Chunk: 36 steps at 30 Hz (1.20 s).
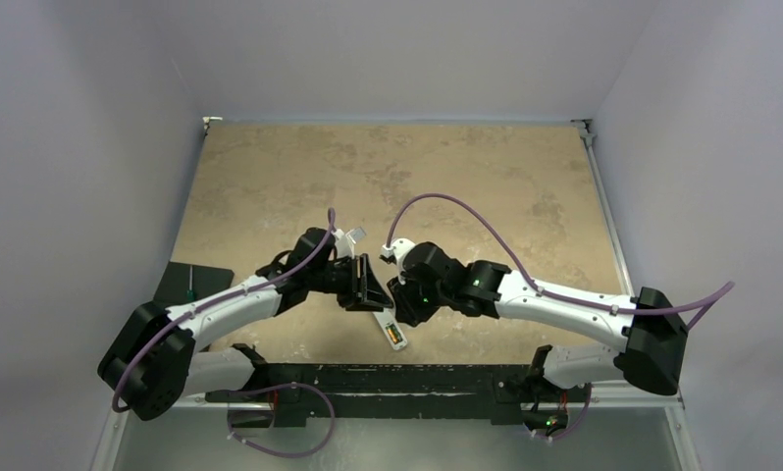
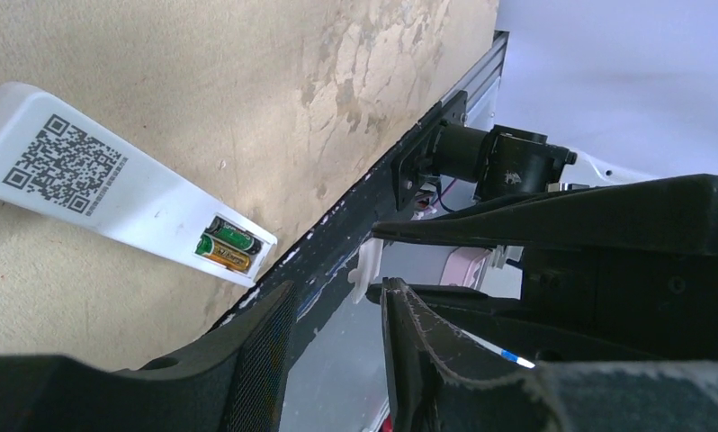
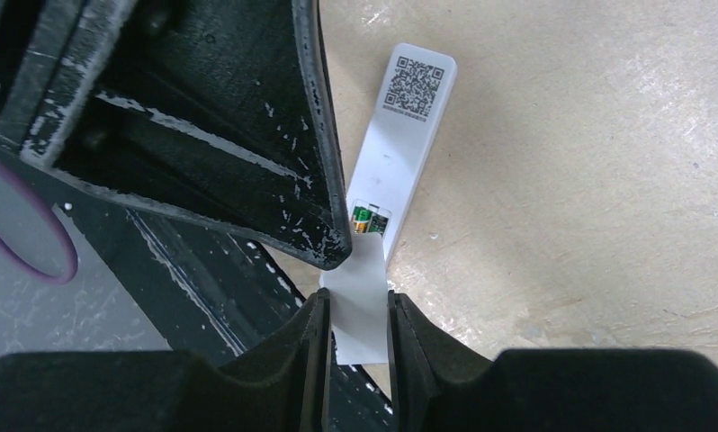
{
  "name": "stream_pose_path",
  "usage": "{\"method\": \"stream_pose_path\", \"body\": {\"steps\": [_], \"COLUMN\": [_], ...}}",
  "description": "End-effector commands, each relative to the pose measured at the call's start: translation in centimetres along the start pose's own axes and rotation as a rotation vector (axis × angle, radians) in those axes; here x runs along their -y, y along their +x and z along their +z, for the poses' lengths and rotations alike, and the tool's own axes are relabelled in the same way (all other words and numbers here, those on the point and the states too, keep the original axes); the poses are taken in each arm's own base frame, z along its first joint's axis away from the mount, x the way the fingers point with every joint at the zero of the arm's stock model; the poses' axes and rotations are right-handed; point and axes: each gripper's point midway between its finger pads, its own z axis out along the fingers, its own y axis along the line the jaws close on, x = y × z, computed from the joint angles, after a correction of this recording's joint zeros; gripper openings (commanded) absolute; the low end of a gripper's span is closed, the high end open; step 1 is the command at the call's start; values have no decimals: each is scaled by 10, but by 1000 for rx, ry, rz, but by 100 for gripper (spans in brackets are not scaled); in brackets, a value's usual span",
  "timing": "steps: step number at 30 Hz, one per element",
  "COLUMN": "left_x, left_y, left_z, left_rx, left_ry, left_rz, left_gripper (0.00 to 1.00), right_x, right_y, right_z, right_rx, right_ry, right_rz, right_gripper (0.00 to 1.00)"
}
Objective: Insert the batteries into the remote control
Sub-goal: Pick up the battery cover at the center of the board.
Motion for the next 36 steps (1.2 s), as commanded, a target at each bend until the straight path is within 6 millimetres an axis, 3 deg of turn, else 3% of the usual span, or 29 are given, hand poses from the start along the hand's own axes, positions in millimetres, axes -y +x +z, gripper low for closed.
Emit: {"method": "stream_pose_path", "body": {"steps": [1, 15, 21, 23, 28, 36], "left_x": [9, 12, 15, 15, 18, 26], "left_y": [-1, 6, 8, 8, 8, 8], "left_z": [0, 2, 1, 1, 0, -2], "left_rx": [-4, -30, -35, -32, -27, -26], "left_ry": [57, 118, 149, 153, 167, 213], "left_rz": [14, -8, -17, -19, -24, -37], "left_gripper": [38, 24, 10, 0, 0, 0], "right_x": [-17, -22, -22, -24, -25, -24], "right_y": [-34, -43, -42, -41, -38, -30], "right_z": [-13, -15, -12, -12, -10, -13], "right_rx": [112, 147, 139, 138, 130, 136], "right_ry": [-41, -39, -38, -40, -43, -49], "right_rz": [-33, -48, -53, -54, -55, -58], "right_gripper": [16, 16, 16, 16, 17, 43]}}
